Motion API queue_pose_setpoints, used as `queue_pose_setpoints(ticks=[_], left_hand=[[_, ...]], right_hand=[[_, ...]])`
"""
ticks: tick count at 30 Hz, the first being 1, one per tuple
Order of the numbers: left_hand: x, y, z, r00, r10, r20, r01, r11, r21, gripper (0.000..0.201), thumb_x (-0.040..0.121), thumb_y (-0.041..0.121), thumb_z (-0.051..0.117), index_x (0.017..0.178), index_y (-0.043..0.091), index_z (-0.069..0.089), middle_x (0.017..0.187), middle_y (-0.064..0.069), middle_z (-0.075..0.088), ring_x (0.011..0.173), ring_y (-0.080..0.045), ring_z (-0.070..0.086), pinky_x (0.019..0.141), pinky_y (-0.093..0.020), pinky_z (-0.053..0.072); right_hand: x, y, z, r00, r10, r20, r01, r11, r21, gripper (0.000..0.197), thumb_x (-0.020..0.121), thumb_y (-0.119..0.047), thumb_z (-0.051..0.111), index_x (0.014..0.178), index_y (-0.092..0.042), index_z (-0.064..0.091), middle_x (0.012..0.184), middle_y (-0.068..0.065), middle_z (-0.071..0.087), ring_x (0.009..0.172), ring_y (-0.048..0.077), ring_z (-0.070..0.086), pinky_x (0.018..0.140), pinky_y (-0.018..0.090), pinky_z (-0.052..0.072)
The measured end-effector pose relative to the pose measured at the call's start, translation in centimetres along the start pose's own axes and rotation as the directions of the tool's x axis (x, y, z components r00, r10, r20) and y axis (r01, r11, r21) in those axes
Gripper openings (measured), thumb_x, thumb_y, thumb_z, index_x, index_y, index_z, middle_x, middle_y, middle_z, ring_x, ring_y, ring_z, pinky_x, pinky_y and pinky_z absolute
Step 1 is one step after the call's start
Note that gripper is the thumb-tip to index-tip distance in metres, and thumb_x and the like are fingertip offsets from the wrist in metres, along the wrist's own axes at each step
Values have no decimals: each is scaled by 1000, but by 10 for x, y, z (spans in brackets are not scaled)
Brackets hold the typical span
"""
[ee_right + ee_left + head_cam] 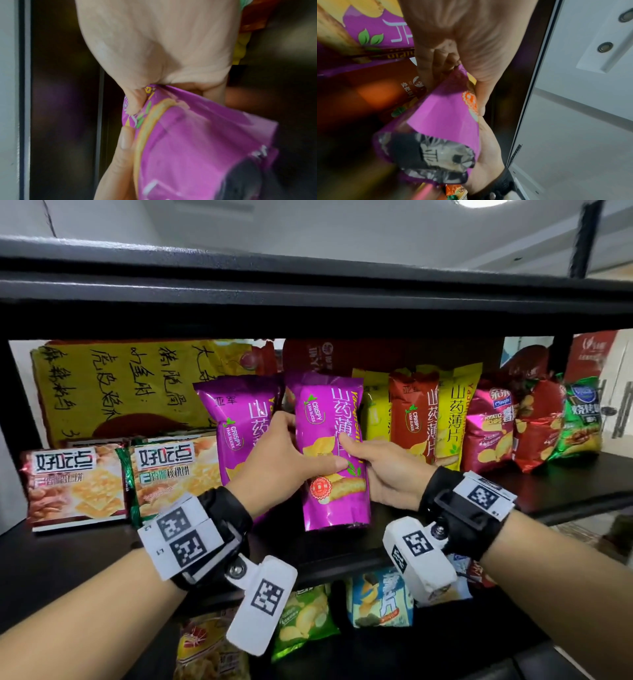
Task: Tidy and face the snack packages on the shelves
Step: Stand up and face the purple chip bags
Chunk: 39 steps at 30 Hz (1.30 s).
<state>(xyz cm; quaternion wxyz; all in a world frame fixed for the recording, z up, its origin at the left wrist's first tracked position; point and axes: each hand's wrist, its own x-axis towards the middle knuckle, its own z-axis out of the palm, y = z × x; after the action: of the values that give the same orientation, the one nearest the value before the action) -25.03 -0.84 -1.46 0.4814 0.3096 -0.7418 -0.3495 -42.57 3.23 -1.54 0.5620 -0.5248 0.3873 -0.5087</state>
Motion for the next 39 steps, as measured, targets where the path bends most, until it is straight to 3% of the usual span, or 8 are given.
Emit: queue_pose_setpoints(ticks=[7,12,18,23,28,31,35,39], left_hand=[[-10,-12,10,989,139,58,-149,964,220,98,53,23,99,129,29,36,105,19,64,90,19,61,68,1,44],[-14,-13,15,988,152,42,-157,934,321,86,57,21,98,118,34,39,116,9,61,101,0,61,76,-13,49],[-26,-17,3,984,141,-107,-98,936,337,84,61,7,93,112,42,36,103,18,65,89,16,61,67,-1,44],[-40,-15,-4,947,145,-285,-58,954,294,79,65,9,92,117,33,38,97,22,69,84,11,67,68,-9,50],[-48,-20,-29,870,168,-464,1,940,341,88,66,8,92,123,36,31,107,24,61,87,18,63,75,-19,51],[-48,-35,-45,868,97,-487,30,969,246,86,67,7,92,119,44,35,108,17,67,91,5,70,81,-38,58],[-47,-51,-50,883,-8,-470,39,998,57,75,65,20,86,115,53,43,115,6,71,104,-24,72,85,-59,56],[-42,-57,-50,889,-30,-456,1,998,-64,67,72,4,78,107,52,47,120,-4,69,108,-40,69,80,-70,53]], right_hand=[[-5,7,-10,999,32,-40,-33,999,-26,47,80,-27,67,121,-5,64,122,17,69,108,30,67,95,59,52],[-1,8,-18,998,-54,7,55,988,-143,27,97,-10,56,124,-12,61,121,12,71,110,27,68,92,52,56],[12,11,-2,973,-221,69,230,889,-397,32,96,-7,61,126,-12,51,121,7,69,93,7,71,69,26,59],[26,16,21,942,-306,137,330,777,-536,24,93,-11,66,116,-14,57,119,11,69,110,27,65,97,51,52],[29,21,22,929,-294,223,368,790,-490,29,90,-11,69,117,-13,59,110,1,66,94,0,65,79,20,55],[21,14,8,915,-398,73,371,756,-539,46,88,-19,73,130,-15,56,117,-1,61,100,12,62,86,40,57],[7,-3,-19,820,-570,-57,413,657,-631,40,87,-24,73,125,-18,62,102,-8,62,85,11,60,85,34,54],[-4,-16,-46,653,-733,-191,399,547,-736,55,82,-25,77,130,-18,53,124,-3,46,118,21,52,105,40,44]])
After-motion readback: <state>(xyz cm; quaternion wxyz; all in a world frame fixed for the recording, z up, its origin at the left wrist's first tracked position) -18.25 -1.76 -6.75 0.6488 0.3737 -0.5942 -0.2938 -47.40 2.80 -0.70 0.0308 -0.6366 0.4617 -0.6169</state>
